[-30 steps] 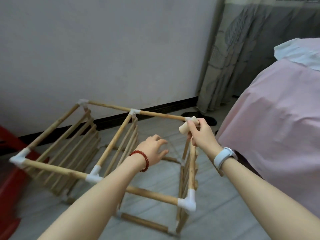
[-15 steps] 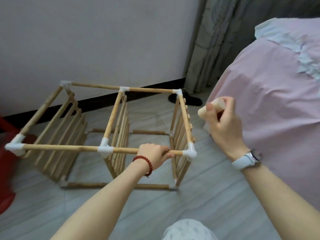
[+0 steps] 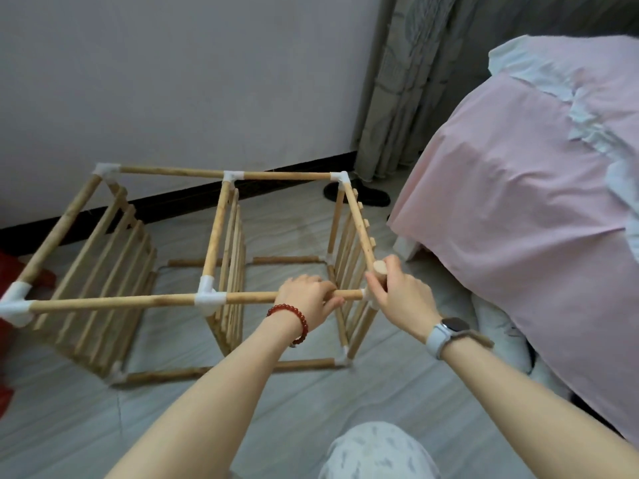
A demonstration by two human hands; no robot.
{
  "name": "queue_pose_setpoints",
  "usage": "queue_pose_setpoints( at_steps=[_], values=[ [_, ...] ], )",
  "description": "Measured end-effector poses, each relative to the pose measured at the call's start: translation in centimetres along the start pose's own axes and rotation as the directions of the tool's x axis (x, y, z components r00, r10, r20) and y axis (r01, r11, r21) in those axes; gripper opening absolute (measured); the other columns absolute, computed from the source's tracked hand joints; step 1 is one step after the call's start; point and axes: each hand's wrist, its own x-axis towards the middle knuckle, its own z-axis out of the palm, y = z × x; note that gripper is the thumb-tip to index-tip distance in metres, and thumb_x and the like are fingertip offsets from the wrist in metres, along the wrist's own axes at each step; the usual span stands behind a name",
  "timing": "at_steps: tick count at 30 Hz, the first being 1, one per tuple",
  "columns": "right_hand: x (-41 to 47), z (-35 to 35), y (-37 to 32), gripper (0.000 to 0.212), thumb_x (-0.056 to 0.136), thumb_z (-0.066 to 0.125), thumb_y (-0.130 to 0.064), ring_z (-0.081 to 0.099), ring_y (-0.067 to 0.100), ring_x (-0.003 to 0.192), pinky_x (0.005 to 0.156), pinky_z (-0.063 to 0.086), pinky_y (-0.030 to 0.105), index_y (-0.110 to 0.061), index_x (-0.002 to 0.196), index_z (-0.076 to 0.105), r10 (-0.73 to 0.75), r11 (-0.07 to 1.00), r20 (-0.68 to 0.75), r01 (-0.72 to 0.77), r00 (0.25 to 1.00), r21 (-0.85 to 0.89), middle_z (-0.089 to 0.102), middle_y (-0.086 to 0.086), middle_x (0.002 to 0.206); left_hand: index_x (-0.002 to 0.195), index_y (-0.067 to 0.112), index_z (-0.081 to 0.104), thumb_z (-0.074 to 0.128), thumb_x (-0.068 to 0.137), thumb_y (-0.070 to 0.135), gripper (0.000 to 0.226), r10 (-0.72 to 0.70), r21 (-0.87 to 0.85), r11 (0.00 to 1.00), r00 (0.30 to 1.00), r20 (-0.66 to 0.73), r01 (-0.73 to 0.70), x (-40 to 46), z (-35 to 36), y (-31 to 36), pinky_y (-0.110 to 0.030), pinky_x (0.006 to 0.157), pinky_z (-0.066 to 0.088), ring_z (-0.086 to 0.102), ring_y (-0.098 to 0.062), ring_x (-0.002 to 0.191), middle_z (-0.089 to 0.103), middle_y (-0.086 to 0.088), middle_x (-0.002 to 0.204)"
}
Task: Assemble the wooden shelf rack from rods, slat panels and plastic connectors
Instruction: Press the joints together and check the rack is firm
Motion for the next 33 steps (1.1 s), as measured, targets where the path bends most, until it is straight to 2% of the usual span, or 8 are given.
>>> queue_pose_setpoints(
  at_steps=[7, 13, 17, 20, 23, 26, 30, 33],
  values=[
    [1.8, -0.9, -7.2, 0.027, 0.094, 0.044, -0.047, 0.06, 0.028, 0.083, 0.069, 0.046, 0.036, -0.021, 0.098, 0.04, -0.253, 0.966, 0.12, 0.245, 0.96, 0.083, 0.057, -0.002, 0.083, 0.129, 0.024, 0.052, 0.066, 0.081, 0.043, 0.054, -0.035, -0.083, 0.997, 0.934, -0.355, 0.006, -6.6, -3.8, -8.1, -0.04, 0.096, 0.033, 0.046, -0.022, 0.116, 0.054, -0.001, 0.121],
    [2.0, 0.8, -16.6, 0.033, 0.095, 0.046, -0.04, 0.062, 0.031, 0.079, 0.071, 0.05, 0.044, -0.014, 0.112, 0.037, -0.479, 0.876, 0.135, 0.461, 0.867, 0.144, 0.065, 0.008, 0.092, 0.139, 0.03, 0.037, 0.04, 0.091, 0.053, 0.053, -0.47, 0.074, 0.879, 0.882, -0.036, 0.472, -13.2, -6.3, -20.3, -0.049, 0.113, 0.01, 0.026, -0.018, 0.137, 0.043, 0.003, 0.14],
    [2.9, 1.5, -19.5, 0.045, 0.094, 0.037, -0.051, 0.062, 0.034, 0.08, 0.069, 0.048, 0.043, -0.014, 0.12, 0.038, -0.493, 0.864, -0.054, 0.496, 0.868, 0.084, 0.067, 0.009, 0.092, 0.118, 0.029, 0.059, 0.04, 0.092, 0.051, 0.038, -0.364, 0.173, 0.909, 0.924, -0.116, 0.38, -14.2, -6.1, -21.4, -0.032, 0.091, 0.038, 0.056, -0.017, 0.103, 0.062, 0.005, 0.106],
    [2.9, 2.6, -18.8, 0.038, 0.096, 0.035, -0.049, 0.063, 0.031, 0.083, 0.072, 0.051, 0.045, -0.018, 0.119, 0.037, -0.389, 0.918, 0.057, 0.382, 0.92, 0.107, 0.065, 0.007, 0.095, 0.103, 0.031, 0.06, 0.037, 0.091, 0.057, 0.037, -0.311, 0.193, 0.92, 0.935, -0.167, 0.341, -14.1, -5.5, -19.6, -0.027, 0.069, 0.041, 0.059, -0.014, 0.086, 0.062, 0.008, 0.09],
    [2.0, 3.4, -17.1, 0.029, 0.099, 0.034, -0.04, 0.062, 0.03, 0.077, 0.071, 0.05, 0.044, -0.019, 0.118, 0.033, -0.31, 0.949, 0.177, 0.316, 0.934, -0.004, 0.065, 0.005, 0.089, 0.1, 0.03, 0.059, 0.036, 0.091, 0.058, 0.038, -0.295, 0.142, 0.935, 0.935, -0.196, 0.325, -13.7, -4.0, -17.4, -0.028, 0.068, 0.043, 0.06, -0.014, 0.083, 0.062, 0.007, 0.089],
    [2.2, 1.5, -16.7, 0.025, 0.098, 0.037, -0.032, 0.061, 0.028, 0.067, 0.065, 0.051, 0.044, -0.014, 0.115, 0.036, -0.32, 0.947, 0.041, 0.318, 0.947, 0.033, 0.061, 0.004, 0.078, 0.098, 0.029, 0.057, 0.033, 0.092, 0.058, 0.038, -0.279, 0.109, 0.946, 0.939, -0.201, 0.305, -12.9, -3.2, -15.7, -0.028, 0.068, 0.042, 0.06, -0.014, 0.083, 0.062, 0.007, 0.09],
    [2.4, -0.5, -17.1, 0.029, 0.097, 0.045, -0.025, 0.052, 0.016, 0.055, 0.052, 0.045, 0.033, -0.004, 0.116, 0.04, -0.298, 0.872, -0.412, 0.421, 0.861, 0.248, 0.052, -0.002, 0.069, 0.104, 0.03, 0.057, 0.034, 0.093, 0.055, 0.036, -0.277, 0.084, 0.951, 0.939, -0.205, 0.299, -12.3, -2.9, -14.4, -0.028, 0.074, 0.039, 0.058, -0.014, 0.09, 0.061, 0.007, 0.095],
    [1.0, 3.3, -15.6, 0.025, 0.099, 0.039, -0.03, 0.059, 0.016, 0.058, 0.055, 0.053, 0.036, -0.012, 0.115, 0.036, -0.291, 0.95, -0.024, 0.292, 0.956, 0.114, 0.055, -0.003, 0.071, 0.113, 0.028, 0.058, 0.04, 0.094, 0.047, 0.033, -0.251, -0.022, 0.967, 0.936, -0.247, 0.254, -12.9, -3.2, -14.8, -0.031, 0.084, 0.037, 0.055, -0.015, 0.098, 0.06, 0.007, 0.101]
  ],
)
